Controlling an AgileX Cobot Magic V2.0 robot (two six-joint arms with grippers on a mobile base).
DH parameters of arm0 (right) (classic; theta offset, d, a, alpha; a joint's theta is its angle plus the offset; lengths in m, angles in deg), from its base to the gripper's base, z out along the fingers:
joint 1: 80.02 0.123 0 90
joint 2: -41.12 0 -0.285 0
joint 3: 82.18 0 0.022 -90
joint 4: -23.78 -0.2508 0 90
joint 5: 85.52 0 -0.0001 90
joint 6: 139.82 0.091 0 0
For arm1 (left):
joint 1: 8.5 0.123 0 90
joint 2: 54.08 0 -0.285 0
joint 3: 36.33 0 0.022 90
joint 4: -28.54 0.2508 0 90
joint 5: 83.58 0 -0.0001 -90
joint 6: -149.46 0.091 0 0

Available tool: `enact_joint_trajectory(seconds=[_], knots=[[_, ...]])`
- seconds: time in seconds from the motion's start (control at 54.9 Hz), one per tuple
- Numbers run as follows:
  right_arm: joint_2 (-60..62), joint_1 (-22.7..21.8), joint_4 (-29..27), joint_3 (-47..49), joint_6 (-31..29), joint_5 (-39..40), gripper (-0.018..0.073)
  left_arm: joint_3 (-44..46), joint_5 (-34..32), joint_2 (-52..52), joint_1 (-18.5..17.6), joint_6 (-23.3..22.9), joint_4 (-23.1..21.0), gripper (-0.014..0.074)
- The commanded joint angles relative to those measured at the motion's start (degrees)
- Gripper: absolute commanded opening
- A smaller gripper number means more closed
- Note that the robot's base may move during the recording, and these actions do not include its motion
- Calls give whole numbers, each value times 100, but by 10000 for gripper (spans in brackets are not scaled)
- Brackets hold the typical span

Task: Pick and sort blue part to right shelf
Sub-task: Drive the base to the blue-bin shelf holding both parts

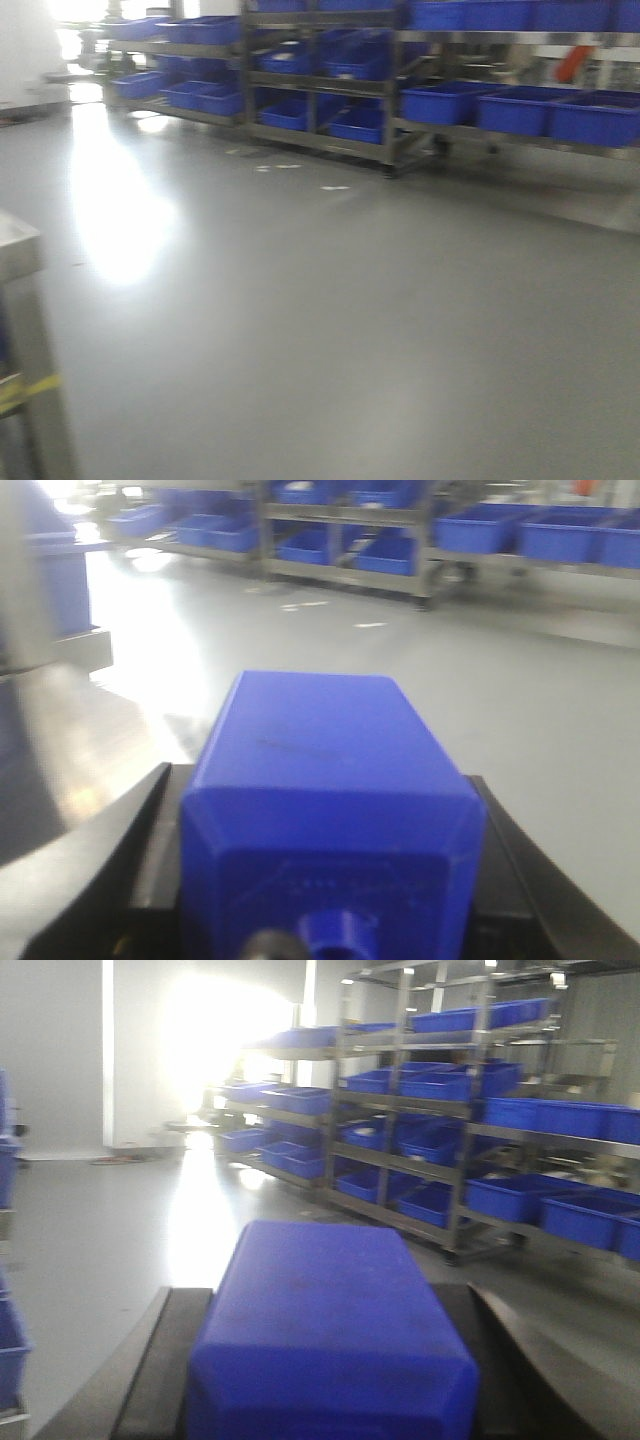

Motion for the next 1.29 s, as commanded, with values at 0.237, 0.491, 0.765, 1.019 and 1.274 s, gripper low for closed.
enact_joint_trajectory(seconds=[0.237, 0.491, 0.765, 1.019, 1.274], knots=[[-75, -13, 113, 154, -54, 462, 206, 166, -486, -108, -30, -64, 76, 279], [-75, -13, 113, 154, -54, 467, 206, 166, -486, -108, -30, -64, 76, 279], [-75, -13, 113, 154, -54, 473, 206, 166, -486, -108, -30, -64, 76, 279], [-75, -13, 113, 154, -54, 484, 206, 166, -486, -108, -30, -64, 76, 279], [-75, -13, 113, 154, -54, 483, 206, 166, -486, -108, -30, -64, 76, 279]])
